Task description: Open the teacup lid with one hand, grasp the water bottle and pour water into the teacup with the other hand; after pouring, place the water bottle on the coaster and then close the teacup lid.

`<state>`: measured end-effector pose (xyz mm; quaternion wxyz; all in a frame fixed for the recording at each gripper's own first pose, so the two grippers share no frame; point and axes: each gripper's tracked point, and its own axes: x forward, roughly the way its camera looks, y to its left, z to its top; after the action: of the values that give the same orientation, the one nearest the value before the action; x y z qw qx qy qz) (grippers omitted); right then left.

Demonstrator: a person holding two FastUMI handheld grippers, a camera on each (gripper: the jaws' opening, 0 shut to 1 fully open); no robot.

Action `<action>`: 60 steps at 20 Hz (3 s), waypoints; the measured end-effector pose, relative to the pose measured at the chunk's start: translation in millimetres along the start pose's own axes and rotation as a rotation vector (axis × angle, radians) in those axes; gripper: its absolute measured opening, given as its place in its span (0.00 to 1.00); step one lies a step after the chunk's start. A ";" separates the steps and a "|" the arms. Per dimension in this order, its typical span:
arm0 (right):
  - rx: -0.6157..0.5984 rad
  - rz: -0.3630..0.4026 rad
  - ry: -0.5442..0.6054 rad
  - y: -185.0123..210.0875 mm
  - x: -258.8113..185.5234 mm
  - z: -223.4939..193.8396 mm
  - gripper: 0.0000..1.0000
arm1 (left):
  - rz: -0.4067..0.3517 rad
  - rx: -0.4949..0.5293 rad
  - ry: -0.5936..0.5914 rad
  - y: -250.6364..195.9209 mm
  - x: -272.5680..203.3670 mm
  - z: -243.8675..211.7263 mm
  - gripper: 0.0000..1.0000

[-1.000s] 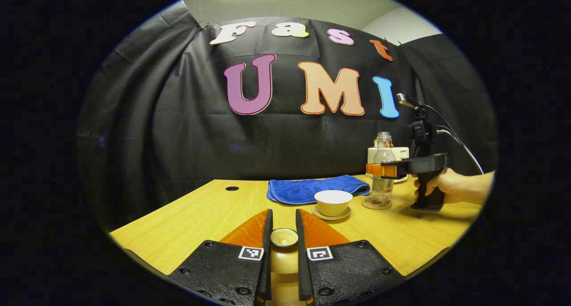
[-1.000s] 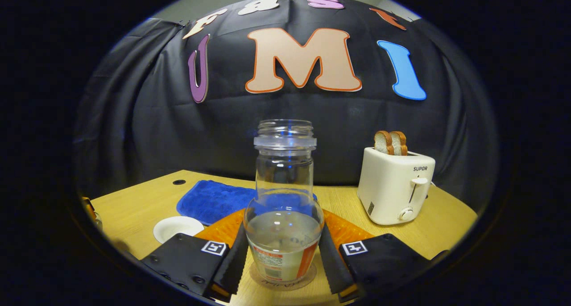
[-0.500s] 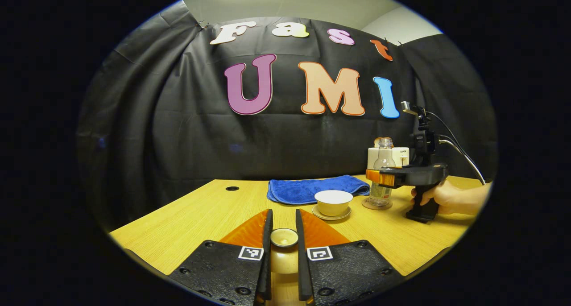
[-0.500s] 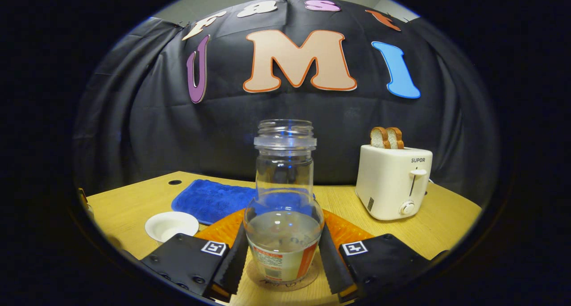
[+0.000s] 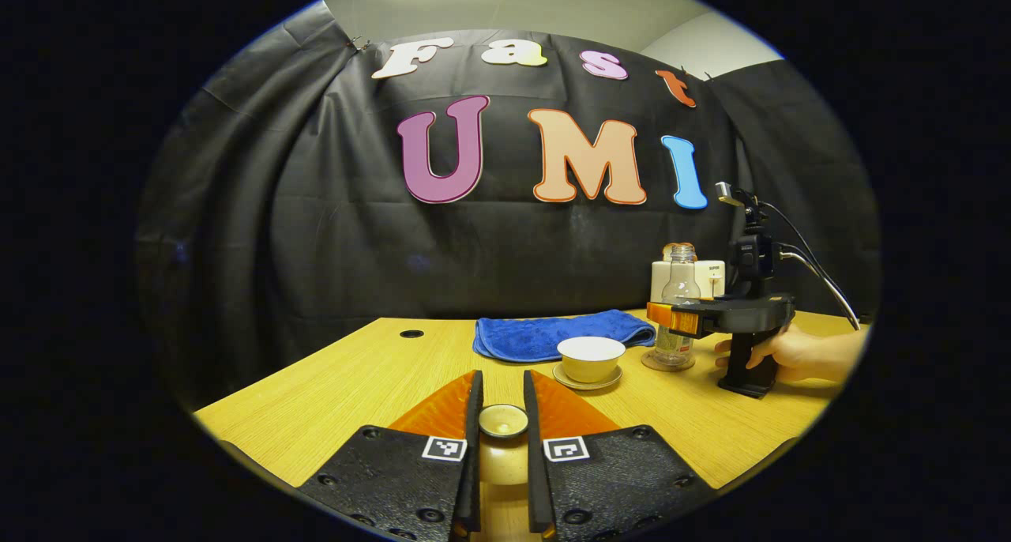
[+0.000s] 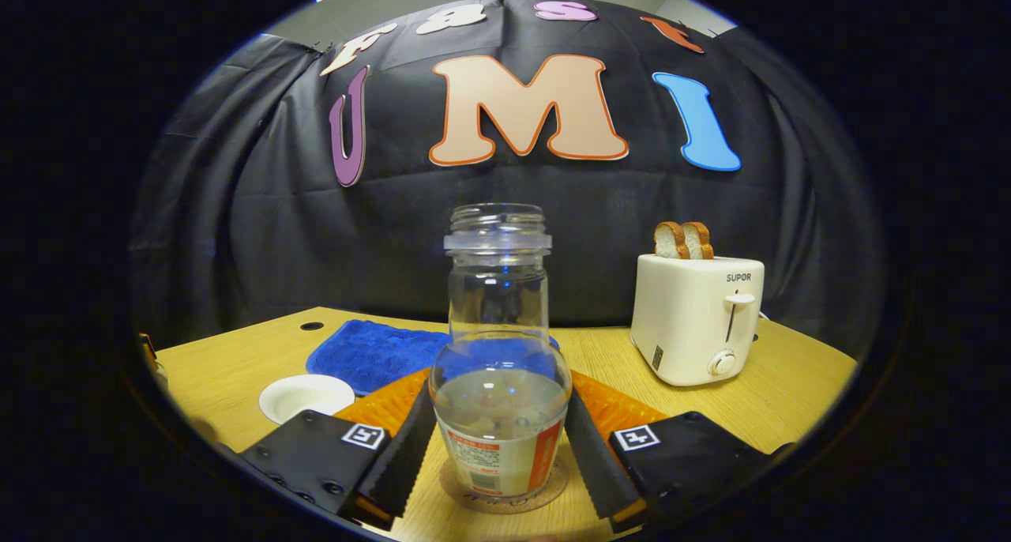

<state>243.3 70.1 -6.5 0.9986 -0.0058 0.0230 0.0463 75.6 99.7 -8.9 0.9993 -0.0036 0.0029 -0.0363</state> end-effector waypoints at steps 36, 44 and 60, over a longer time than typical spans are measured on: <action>0.008 -0.127 -0.097 -104.3 -206.5 5.9 0.98 | -0.139 0.012 0.024 -71.5 127.7 -4.1 0.21; 0.007 -0.115 -0.098 -102.7 -207.7 5.1 0.98 | -0.141 0.076 0.075 -90.8 168.4 -10.8 0.20; 0.007 -0.114 -0.097 -103.8 -207.9 5.5 1.00 | -0.154 0.144 0.102 -105.5 188.9 -14.3 0.21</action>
<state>46.4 -52.3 9.6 0.9996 -0.0012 -0.0257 -0.0106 256.2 -19.3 -23.4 0.9898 0.0698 0.0510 -0.1131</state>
